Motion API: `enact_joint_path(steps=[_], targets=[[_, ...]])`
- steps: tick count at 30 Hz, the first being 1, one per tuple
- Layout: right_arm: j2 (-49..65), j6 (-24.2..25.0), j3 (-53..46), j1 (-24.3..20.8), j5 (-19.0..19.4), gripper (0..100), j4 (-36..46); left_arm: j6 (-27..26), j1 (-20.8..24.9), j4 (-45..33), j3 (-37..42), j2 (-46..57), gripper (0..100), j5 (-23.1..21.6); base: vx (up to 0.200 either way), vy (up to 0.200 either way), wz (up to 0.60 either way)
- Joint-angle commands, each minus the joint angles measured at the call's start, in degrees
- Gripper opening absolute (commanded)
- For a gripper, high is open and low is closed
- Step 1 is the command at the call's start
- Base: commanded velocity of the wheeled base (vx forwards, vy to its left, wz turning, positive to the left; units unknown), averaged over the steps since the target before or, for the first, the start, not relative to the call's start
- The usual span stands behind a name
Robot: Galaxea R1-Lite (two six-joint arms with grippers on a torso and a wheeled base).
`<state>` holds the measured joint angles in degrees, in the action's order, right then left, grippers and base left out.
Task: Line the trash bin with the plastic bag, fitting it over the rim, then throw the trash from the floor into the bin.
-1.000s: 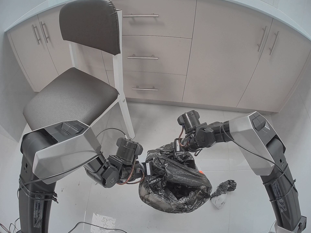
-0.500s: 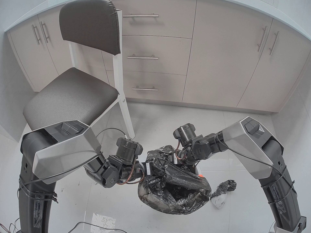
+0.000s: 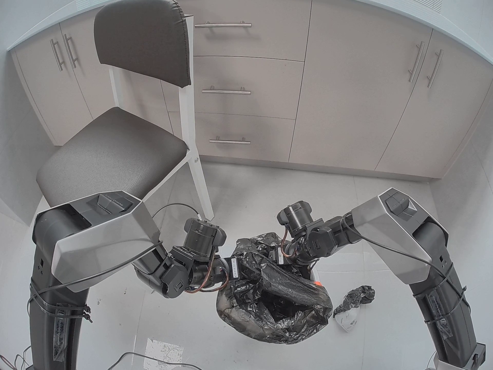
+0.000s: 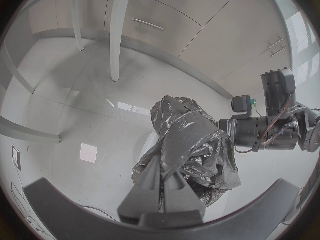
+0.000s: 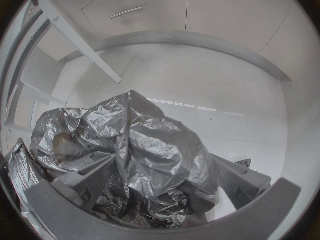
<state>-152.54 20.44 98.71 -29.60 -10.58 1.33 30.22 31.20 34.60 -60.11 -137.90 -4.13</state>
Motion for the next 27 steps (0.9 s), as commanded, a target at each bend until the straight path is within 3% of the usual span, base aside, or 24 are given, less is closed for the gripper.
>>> enact_joint_path(steps=[1, 11, 15, 16, 21, 27], targets=[[1.1, -0.1, 0.0, 0.8, -0.1, 100, 0.0, 0.0, 0.0, 0.0, 0.0, -0.1, 0, 0.0, 0.0, 0.0, 0.0], [11.0, -0.1, -7.4, 0.8, 0.6, 100, 0.3, 0.1, 0.0, 0.0, 0.1, 0.0, 0, -0.2, 0.0, 0.0, 0.0], [15.8, -0.1, -12.0, 0.4, 2.8, 100, 0.1, 0.1, -0.2, 0.0, 0.1, 0.1, 0, -0.3, 0.0, 0.0, 0.0], [20.4, -0.1, -16.7, -0.2, 6.1, 100, 0.3, 0.1, -0.3, 0.0, 0.1, 0.1, 0, -0.3, 0.0, 0.0, 0.0], [28.3, -1.2, -28.0, -0.9, 11.2, 100, -0.5, 0.2, -0.3, 0.0, 0.1, 0.2, 0, -0.3, 0.0, 0.0, 0.0], [30.9, -7.2, -39.3, -0.9, 12.3, 100, -8.4, 0.2, -0.3, 0.0, 0.1, 0.2, 0, -0.3, 0.0, 0.0, 0.0]])
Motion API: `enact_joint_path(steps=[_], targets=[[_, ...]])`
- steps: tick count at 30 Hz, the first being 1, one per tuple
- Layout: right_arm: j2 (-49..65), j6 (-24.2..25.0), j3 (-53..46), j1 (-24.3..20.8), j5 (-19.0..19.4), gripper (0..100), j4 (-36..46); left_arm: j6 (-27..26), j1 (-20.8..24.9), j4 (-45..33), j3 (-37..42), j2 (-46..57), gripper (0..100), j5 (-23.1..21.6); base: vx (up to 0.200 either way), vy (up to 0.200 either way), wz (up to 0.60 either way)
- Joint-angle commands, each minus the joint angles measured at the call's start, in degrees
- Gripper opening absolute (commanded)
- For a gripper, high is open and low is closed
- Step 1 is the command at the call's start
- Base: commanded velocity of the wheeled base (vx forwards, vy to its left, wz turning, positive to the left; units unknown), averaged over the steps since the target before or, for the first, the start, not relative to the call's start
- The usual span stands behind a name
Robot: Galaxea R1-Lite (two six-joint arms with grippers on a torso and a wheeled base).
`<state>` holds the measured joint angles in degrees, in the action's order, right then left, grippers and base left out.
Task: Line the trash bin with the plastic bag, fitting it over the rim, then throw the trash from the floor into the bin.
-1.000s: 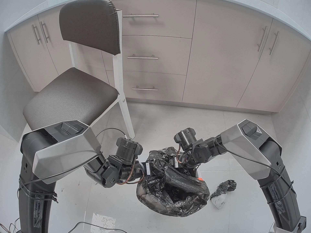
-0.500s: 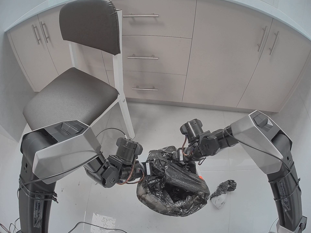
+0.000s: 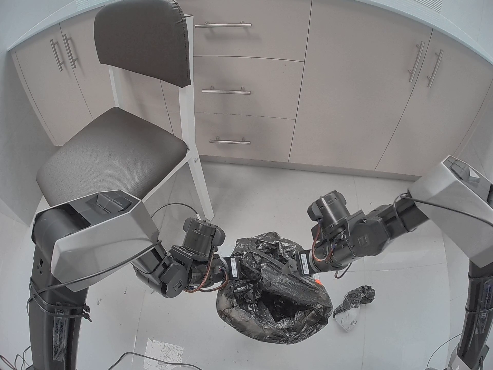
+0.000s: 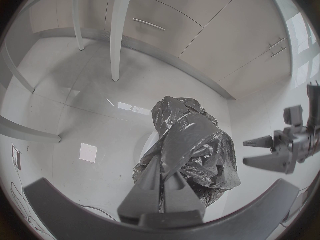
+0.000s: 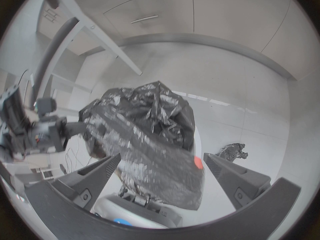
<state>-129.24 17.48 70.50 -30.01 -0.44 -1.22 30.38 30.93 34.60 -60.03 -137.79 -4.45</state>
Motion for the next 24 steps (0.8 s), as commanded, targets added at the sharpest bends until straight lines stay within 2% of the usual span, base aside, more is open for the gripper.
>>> enact_joint_path(steps=[1, 3, 14, 19, 24], targets=[[7.6, -4.2, -11.1, -0.5, 2.1, 100, -5.8, 0.0, -0.1, 0.0, 0.0, 0.1, 0, 0.0, 0.0, 0.0, 0.0], [7.3, -6.1, -14.8, -0.6, 2.2, 100, -10.4, 0.0, -0.1, 0.0, -0.1, 0.1, 0, 0.0, 0.0, 0.0, 0.0], [-0.6, -7.3, -13.9, -1.2, 0.4, 100, -15.0, 0.0, -0.1, 0.0, 0.0, 0.1, 0, 0.0, 0.0, 0.0, 0.0], [-5.3, -7.3, -9.2, -1.1, -4.2, 100, -15.6, 0.0, -0.1, 0.0, -0.1, 0.1, 0, 0.0, 0.0, 0.0, 0.0], [-7.4, -7.4, -5.9, -0.9, -5.8, 100, -15.5, 0.0, -0.1, 0.0, 0.0, 0.2, 0, -0.1, 0.0, 0.0, 0.0]])
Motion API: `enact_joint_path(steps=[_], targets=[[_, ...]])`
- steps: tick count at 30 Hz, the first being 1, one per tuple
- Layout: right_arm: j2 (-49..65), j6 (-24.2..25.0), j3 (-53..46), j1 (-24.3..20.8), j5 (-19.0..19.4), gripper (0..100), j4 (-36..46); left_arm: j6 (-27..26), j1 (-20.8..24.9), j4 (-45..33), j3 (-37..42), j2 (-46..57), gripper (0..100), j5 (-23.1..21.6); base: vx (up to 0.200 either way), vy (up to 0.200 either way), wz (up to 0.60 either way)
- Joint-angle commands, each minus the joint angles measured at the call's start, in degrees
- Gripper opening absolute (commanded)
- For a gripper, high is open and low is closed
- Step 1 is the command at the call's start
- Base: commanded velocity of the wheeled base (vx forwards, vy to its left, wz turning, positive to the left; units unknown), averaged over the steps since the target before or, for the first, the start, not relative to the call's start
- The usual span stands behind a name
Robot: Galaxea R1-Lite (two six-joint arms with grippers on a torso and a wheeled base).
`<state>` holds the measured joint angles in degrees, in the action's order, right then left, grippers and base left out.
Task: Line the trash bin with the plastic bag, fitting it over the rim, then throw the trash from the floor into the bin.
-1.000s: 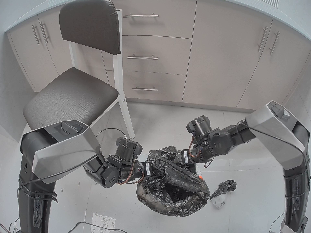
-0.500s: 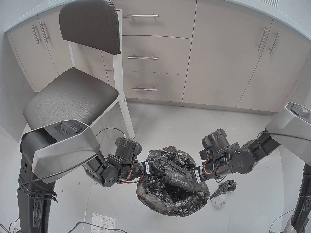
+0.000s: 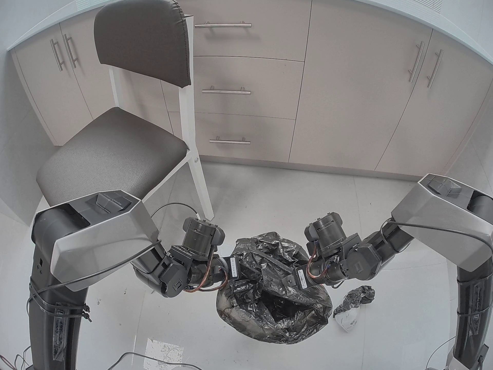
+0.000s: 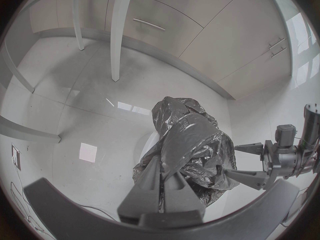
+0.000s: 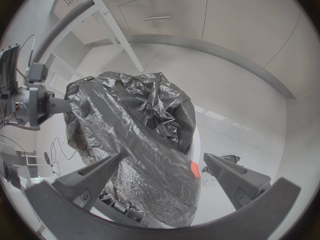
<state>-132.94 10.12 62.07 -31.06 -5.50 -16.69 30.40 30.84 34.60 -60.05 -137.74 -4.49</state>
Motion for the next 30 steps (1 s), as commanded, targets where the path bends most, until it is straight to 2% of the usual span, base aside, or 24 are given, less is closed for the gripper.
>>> enact_joint_path(steps=[1, 4, 5, 7, 11, 15, 17, 23, 26, 30], targets=[[-3.7, 0.0, 2.5, 0.1, -0.7, 100, 0.0, 0.0, 0.0, 0.0, 0.0, 0.1, 0, -0.1, 0.0, 0.0, 0.0], [-5.0, 0.0, 3.8, -0.1, -2.0, 100, 0.0, 1.0, -0.1, 0.1, 0.0, 0.2, 0, -0.1, 0.0, 0.0, 0.0], [-6.0, 0.2, 5.2, -0.1, -4.1, 100, 0.0, 2.6, -0.1, 0.6, 0.0, 0.4, 0, 0.0, 0.0, 0.0, 0.0], [-6.4, 0.3, 5.7, -0.1, -5.1, 100, -0.1, 3.6, -0.1, 2.1, -0.1, 0.3, 0, 0.2, 0.0, 0.0, 0.0], [-6.5, 0.5, 6.7, 0.1, -5.8, 100, -0.2, 5.9, -0.1, 5.4, 0.0, 0.2, 0, 0.2, 0.0, 0.0, 0.0], [-6.5, 0.5, 7.3, 0.1, -7.3, 100, -0.3, 5.9, -0.1, 5.5, 0.0, 0.3, 0, 0.1, 0.0, 0.0, 0.0], [-6.6, 0.3, 7.4, 0.2, -9.7, 100, -2.4, 5.8, 0.0, 5.6, -0.1, 0.3, 0, 0.1, 0.0, 0.0, 0.0], [-5.8, 0.2, 6.9, 0.4, -11.3, 100, -5.4, 5.7, 0.1, 5.6, -0.2, 0.2, 0, 0.0, 0.0, 0.0, 0.0], [-5.6, 0.1, 7.4, 0.7, -13.8, 100, -5.5, 5.6, 0.0, 5.6, -0.7, -0.2, 0, 0.0, 0.0, 0.0, 0.0], [-5.6, 0.2, 8.6, 0.8, -14.3, 100, -5.5, 5.5, -0.1, 5.5, -1.6, -0.6, 0, 0.2, 0.0, 0.0, 0.0]])
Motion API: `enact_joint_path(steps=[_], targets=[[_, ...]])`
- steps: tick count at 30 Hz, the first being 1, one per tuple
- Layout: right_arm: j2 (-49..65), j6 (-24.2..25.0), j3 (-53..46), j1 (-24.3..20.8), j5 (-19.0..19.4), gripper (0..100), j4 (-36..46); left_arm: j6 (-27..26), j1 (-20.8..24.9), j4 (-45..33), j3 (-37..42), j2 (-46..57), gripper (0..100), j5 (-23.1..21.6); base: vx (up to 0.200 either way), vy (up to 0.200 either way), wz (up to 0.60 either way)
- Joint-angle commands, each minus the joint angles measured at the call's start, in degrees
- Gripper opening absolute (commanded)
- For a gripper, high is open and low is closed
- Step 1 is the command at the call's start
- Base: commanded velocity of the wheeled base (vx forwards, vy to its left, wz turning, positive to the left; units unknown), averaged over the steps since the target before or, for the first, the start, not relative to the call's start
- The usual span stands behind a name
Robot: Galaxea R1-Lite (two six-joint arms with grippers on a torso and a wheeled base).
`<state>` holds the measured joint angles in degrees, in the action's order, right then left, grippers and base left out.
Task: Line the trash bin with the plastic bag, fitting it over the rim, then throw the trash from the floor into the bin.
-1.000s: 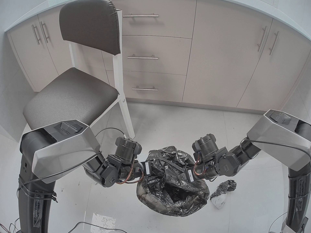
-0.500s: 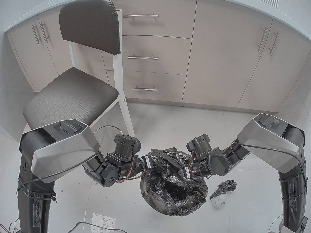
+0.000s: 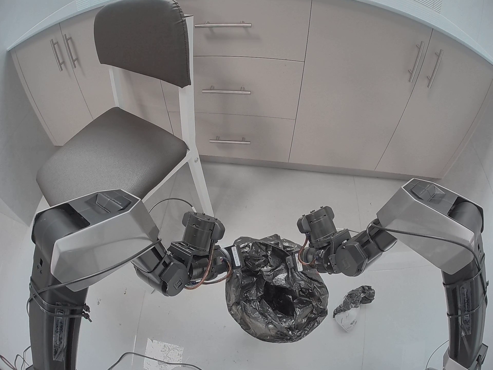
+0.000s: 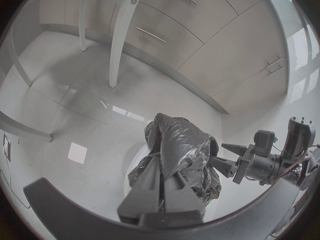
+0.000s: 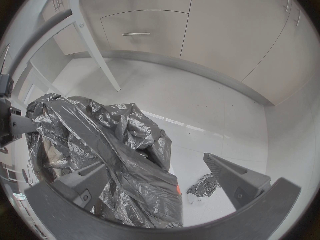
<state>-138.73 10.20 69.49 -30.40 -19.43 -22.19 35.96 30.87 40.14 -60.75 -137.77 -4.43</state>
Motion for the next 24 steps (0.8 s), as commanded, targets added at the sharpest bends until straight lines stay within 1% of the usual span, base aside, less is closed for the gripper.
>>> enact_joint_path(steps=[1, 9, 17, 24], targets=[[0.2, 0.0, 1.5, 0.4, -0.5, 100, 0.0, -0.2, -0.2, -0.1, -1.0, -0.7, 0, 0.0, 0.0, 0.0, 0.0], [-0.5, -1.8, 4.4, 1.8, -1.9, 100, 0.0, -0.2, -0.4, -0.1, -1.1, -0.8, 0, 0.1, 0.0, 0.0, 0.0], [-2.2, -3.7, 6.9, 3.2, -1.7, 100, 0.0, -0.3, -0.3, -0.6, -1.7, -0.8, 0, 0.1, 0.0, 0.0, 0.0], [-3.0, -3.7, 8.3, 3.6, -1.1, 100, 0.0, -0.3, -0.3, -0.7, -1.8, -0.8, 0, 0.1, 0.0, 0.0, 0.0]])
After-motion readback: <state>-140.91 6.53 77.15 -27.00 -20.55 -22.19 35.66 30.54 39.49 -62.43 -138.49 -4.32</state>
